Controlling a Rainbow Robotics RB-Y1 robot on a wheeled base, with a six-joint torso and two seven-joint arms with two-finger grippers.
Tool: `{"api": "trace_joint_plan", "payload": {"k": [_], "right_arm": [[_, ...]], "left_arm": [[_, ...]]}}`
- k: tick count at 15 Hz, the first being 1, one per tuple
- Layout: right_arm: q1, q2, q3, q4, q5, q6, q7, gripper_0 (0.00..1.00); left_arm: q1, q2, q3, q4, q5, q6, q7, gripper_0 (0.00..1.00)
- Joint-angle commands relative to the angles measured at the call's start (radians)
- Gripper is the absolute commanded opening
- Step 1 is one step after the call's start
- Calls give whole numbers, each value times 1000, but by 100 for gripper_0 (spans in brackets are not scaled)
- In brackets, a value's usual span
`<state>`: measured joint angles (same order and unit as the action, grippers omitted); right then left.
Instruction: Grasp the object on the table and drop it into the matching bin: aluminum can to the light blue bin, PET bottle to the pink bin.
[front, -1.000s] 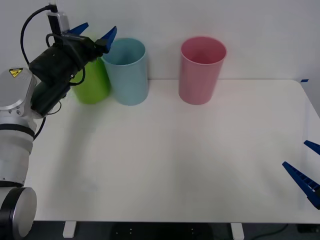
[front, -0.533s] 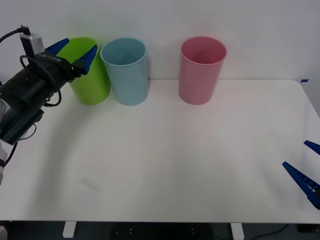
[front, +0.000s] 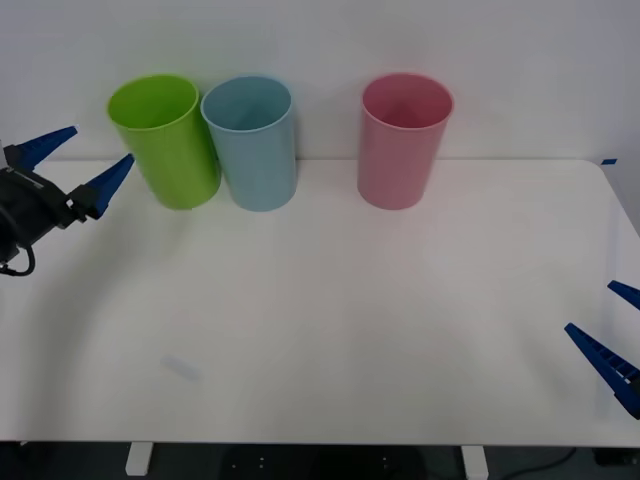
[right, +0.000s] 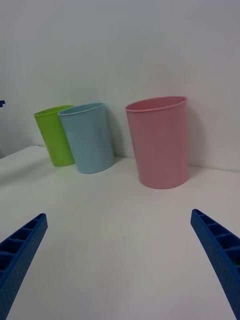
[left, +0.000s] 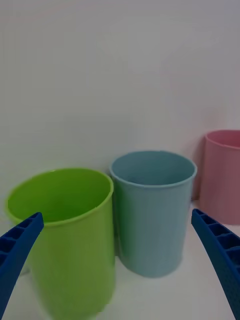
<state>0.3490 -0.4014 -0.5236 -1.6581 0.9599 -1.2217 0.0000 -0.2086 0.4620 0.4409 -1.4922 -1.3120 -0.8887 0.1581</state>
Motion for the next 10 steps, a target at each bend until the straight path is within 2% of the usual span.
{"api": "trace_joint_plan", "payload": {"k": [1,5,10], "right_arm": [[0,0,0,0,0,0,0,100],[0,0,0,0,0,0,0,100],[0,0,0,0,0,0,0,100]], "left_arm": [[55,20,61,-14,-4,-95,5,100],[156,61,87,-63,43,-122,21,100],[238,61,191,-71,60,-266,18,100]]}}
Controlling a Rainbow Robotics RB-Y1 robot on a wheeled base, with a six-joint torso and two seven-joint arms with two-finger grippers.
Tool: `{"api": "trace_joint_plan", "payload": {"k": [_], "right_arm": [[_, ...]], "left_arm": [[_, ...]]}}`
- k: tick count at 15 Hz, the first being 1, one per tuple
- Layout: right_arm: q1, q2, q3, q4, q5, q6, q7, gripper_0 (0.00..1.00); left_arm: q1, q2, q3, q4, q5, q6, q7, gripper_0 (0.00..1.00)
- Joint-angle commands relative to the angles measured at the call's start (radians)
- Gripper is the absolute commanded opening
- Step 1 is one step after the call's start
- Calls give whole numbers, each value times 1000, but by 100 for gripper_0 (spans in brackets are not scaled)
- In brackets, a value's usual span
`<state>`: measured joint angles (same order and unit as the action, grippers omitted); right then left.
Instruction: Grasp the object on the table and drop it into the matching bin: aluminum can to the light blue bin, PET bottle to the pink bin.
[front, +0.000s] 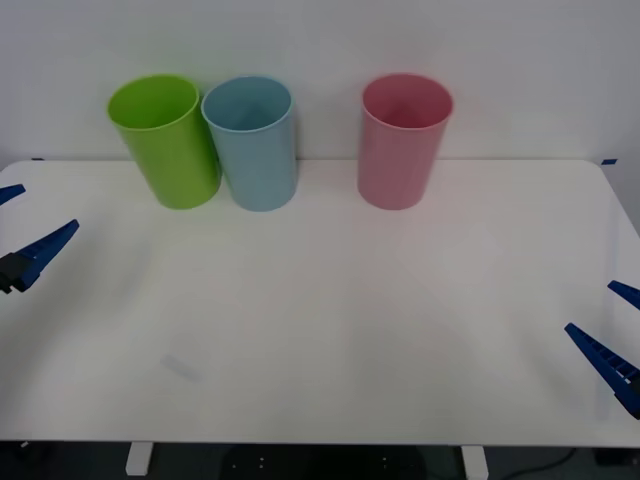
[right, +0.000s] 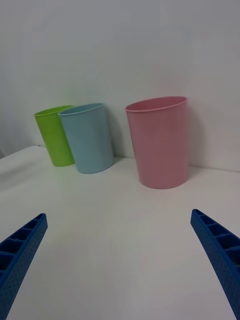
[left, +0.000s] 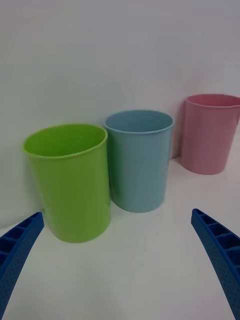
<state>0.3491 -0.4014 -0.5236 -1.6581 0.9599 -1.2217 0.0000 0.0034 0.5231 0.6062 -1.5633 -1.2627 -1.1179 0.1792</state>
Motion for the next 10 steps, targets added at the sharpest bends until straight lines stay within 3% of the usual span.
{"api": "trace_joint_plan", "payload": {"k": [1,4,10], "right_arm": [[0,0,0,0,0,0,0,100],[0,0,0,0,0,0,0,100],[0,0,0,0,0,0,0,100]], "left_arm": [[47,-2,41,0,26,-56,-7,100],[104,0,86,0,55,-119,-14,100],[202,8,92,0,143,-137,-35,100]]}}
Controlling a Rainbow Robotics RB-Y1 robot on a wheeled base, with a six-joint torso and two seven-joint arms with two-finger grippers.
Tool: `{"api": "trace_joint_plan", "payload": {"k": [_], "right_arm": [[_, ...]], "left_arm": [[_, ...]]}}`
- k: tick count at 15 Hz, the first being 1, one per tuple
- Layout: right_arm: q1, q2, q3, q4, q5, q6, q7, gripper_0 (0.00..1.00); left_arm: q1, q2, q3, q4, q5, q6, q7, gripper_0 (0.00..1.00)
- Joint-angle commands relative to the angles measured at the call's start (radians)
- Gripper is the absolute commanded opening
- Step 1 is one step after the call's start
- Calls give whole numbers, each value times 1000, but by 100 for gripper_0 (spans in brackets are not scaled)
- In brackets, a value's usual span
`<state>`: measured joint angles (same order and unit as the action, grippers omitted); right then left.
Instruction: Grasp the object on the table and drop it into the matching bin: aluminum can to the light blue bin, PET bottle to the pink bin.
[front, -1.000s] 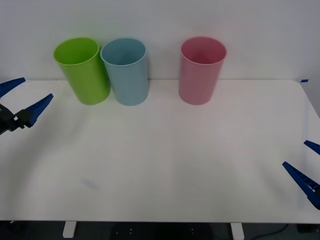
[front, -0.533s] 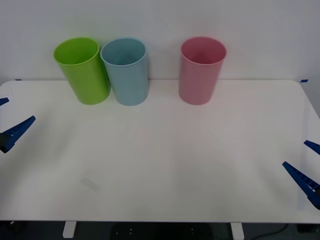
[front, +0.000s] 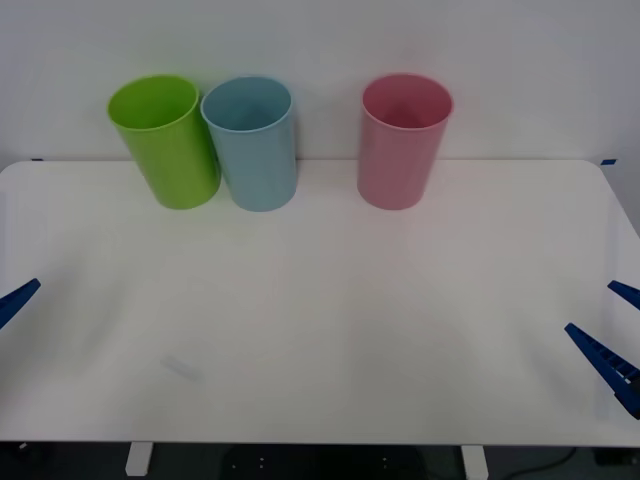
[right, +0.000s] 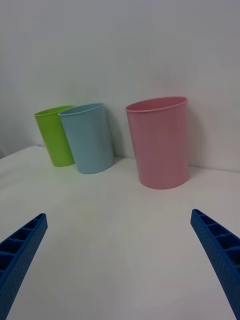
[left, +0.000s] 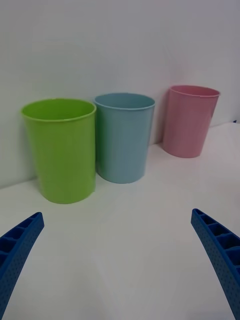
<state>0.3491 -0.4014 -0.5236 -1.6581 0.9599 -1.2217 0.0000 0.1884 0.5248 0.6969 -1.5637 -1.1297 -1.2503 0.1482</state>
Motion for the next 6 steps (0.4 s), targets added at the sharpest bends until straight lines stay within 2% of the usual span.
{"api": "trace_joint_plan", "payload": {"k": [1,6], "right_arm": [[0,0,0,0,0,0,0,100],[0,0,0,0,0,0,0,100]], "left_arm": [[20,7,1,1,10,-4,-4,100],[29,7,-2,1,10,-3,-9,100]]}}
